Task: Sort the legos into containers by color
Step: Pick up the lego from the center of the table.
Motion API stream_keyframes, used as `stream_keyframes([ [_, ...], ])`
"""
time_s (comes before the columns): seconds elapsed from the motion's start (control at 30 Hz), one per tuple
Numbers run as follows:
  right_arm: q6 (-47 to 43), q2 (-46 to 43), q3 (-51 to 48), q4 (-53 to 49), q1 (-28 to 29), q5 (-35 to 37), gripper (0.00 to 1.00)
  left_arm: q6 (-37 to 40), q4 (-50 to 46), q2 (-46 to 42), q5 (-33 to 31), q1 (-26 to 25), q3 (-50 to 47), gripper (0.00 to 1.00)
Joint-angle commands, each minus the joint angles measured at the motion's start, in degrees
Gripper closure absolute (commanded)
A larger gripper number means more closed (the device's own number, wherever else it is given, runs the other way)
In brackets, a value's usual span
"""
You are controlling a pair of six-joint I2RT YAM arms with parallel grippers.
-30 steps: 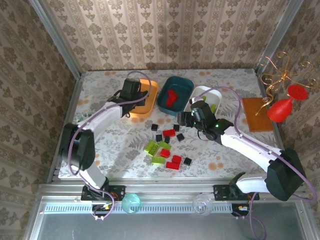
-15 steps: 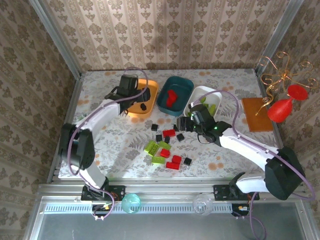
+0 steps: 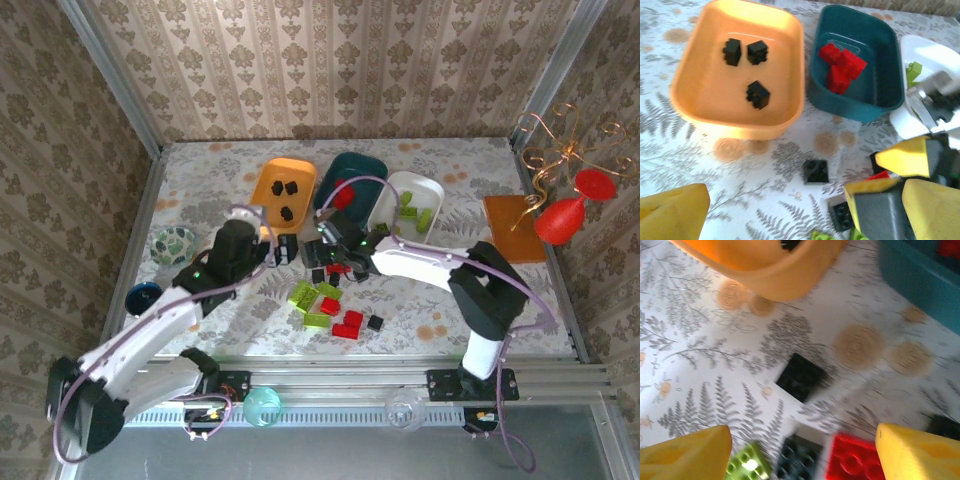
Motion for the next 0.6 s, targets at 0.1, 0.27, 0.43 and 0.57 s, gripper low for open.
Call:
stream_keyframes([
  [0.1, 0.7, 8.98, 7.36, -4.05, 1.04, 2.49, 0.24, -0.97, -7.06, -10.7, -5.81, -0.06, -4.49, 0.0],
  [0.27, 2.99, 13.6, 11.53, -5.99, 1.74, 5.24, 0.27, -2.65, -8.18, -13.74, -5.78, -0.01, -6.71, 0.0],
  [0.43, 3.43, 17.4, 15.62, -8.24, 2.82, 7.15, 0.31, -3.11, -7.01, -13.62, -5.46, 0.03, -7.75, 0.0],
  [0.57, 4.13, 20.04, 18.87, -12.65, 3.49, 9.85, 0.38, -3.15, -7.15, -12.98, -5.33, 0.03, -7.75, 0.0],
])
